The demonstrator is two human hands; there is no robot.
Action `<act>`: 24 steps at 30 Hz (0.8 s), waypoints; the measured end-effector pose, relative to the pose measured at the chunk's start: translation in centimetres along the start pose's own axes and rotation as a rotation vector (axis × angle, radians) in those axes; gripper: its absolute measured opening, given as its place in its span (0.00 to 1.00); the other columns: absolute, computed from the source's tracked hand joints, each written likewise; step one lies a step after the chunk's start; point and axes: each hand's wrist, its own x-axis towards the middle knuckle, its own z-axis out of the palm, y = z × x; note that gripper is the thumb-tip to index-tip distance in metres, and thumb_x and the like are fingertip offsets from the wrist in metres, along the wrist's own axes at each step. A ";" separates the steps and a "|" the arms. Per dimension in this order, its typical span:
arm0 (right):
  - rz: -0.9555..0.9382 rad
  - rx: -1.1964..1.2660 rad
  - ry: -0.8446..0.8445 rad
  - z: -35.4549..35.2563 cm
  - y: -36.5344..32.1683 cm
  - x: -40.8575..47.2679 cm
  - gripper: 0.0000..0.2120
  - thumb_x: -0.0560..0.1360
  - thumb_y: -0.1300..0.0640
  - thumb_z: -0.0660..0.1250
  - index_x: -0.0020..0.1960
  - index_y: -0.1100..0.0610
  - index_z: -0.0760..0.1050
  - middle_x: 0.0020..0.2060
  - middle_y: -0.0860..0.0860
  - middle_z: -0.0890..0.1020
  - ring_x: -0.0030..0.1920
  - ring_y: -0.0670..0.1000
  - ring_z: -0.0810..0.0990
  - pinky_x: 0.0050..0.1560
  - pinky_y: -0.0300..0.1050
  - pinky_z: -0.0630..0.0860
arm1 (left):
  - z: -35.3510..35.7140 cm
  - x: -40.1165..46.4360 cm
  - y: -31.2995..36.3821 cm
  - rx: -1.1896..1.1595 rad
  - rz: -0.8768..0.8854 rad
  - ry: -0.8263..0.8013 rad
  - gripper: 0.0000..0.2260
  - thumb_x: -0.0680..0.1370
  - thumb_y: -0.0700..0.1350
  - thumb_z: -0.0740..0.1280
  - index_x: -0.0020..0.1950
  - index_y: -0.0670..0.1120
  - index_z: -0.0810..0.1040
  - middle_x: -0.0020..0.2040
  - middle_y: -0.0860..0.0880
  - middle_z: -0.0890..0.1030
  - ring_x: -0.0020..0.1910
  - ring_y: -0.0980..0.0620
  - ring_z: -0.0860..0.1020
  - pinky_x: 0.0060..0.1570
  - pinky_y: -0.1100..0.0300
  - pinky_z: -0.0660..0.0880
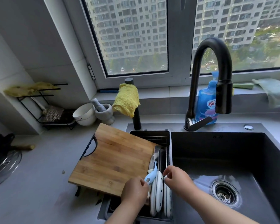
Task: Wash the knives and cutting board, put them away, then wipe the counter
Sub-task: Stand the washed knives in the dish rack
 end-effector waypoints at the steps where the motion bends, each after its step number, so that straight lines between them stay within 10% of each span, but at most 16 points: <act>1: -0.001 0.001 -0.001 0.1 -0.1 0.0 0.07 0.74 0.56 0.61 0.51 0.49 0.74 0.40 0.45 0.78 0.38 0.44 0.76 0.31 0.34 0.69 | -0.1 0.0 -0.1 -0.003 -0.003 0.004 0.08 0.77 0.50 0.62 0.38 0.53 0.75 0.41 0.54 0.81 0.40 0.56 0.78 0.33 0.63 0.70; 24: 0.064 0.013 0.035 1.1 -0.7 1.1 0.05 0.73 0.57 0.63 0.48 0.49 0.73 0.40 0.45 0.78 0.38 0.43 0.76 0.32 0.35 0.69 | 1.6 0.6 0.9 0.098 -0.032 -0.186 0.12 0.74 0.57 0.67 0.39 0.48 0.75 0.40 0.52 0.79 0.40 0.51 0.76 0.38 0.62 0.70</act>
